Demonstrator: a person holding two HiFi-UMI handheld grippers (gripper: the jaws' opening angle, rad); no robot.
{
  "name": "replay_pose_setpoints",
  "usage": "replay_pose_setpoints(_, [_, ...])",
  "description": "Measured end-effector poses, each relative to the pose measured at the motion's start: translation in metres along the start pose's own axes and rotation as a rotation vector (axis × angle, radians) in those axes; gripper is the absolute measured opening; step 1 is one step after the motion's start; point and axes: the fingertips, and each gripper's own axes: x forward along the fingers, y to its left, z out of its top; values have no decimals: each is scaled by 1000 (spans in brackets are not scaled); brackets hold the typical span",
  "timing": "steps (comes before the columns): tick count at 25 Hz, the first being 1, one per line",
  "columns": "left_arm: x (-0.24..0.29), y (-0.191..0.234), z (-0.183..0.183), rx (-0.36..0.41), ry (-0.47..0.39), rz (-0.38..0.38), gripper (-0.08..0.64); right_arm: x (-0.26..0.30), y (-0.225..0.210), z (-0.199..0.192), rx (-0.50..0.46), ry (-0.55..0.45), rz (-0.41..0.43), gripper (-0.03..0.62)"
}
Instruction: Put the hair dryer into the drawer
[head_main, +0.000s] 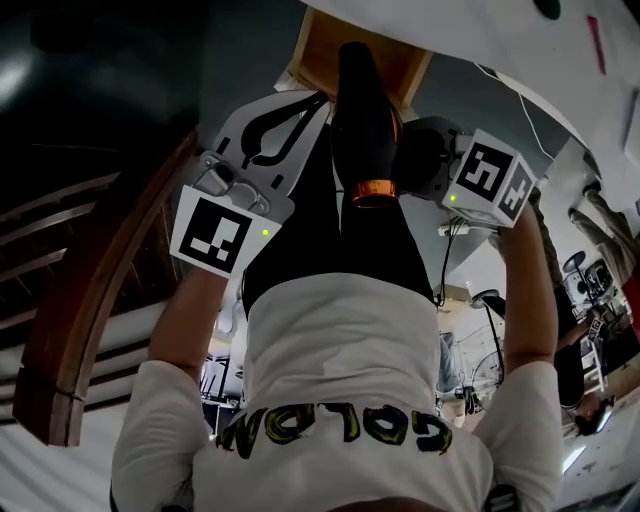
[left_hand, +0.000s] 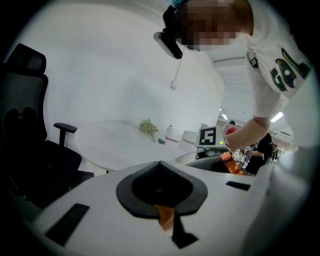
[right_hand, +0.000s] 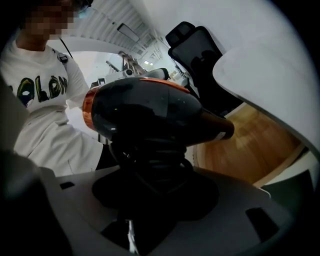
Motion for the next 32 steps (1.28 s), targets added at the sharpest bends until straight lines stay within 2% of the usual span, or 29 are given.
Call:
replay_pose_setpoints(5, [7,10,-9,63,34,-12,12,5,-27,-4,11,65,-17,244])
replay_pose_setpoints(13, [10,27,-32,123,68,-15,11,23,-60,-13,13,146,-104,244])
replay_pose_setpoints(25, [34,49,-49,122,108,-13,12,32,-121,-14,60,202,-255,244])
replay_pose_setpoints(32, [53,55,-59,109,131,-1,12,32,-154,-19,25,271,-386,244])
